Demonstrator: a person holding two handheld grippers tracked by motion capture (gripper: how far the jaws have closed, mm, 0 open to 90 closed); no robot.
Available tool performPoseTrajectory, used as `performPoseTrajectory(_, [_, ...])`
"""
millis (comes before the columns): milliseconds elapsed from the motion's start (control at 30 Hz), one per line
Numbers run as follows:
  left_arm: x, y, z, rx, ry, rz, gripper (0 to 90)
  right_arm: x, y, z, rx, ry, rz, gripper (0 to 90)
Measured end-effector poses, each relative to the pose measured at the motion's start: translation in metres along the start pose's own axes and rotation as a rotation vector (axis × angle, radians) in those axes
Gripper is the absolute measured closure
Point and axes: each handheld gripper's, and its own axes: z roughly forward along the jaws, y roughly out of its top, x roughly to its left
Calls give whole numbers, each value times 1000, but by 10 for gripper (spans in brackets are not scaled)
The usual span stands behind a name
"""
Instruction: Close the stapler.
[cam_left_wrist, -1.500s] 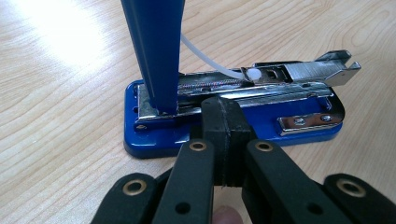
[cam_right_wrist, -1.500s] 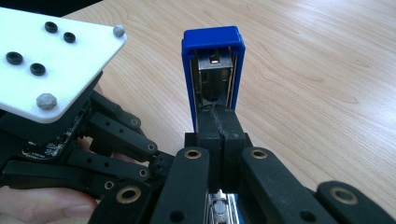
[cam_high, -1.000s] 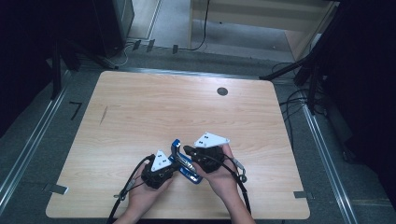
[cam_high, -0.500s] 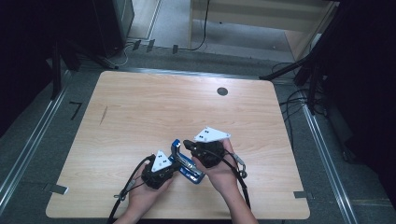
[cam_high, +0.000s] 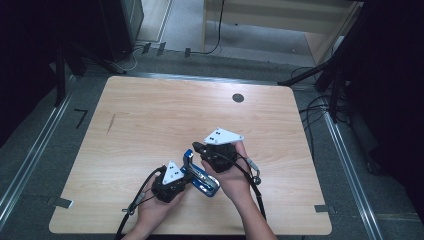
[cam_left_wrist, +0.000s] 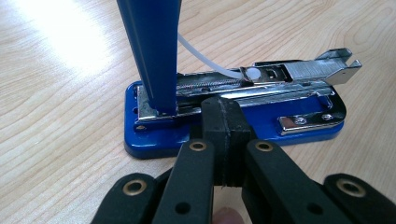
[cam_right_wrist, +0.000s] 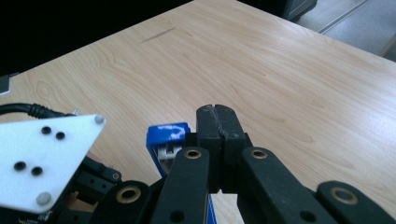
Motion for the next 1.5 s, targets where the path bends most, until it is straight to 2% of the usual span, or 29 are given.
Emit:
performPoseTrajectory(367, [0,0,0,0,3,5,900,11,11,5,-16,18,-20,900])
performPoseTrajectory(733, [0,0,0,-2,4,5,900,19,11,8,-7,38,-42,900])
performPoseTrajectory(1500, [-1,0,0,-2,2,1,900,14,-7,-8,-13,37,-26,900])
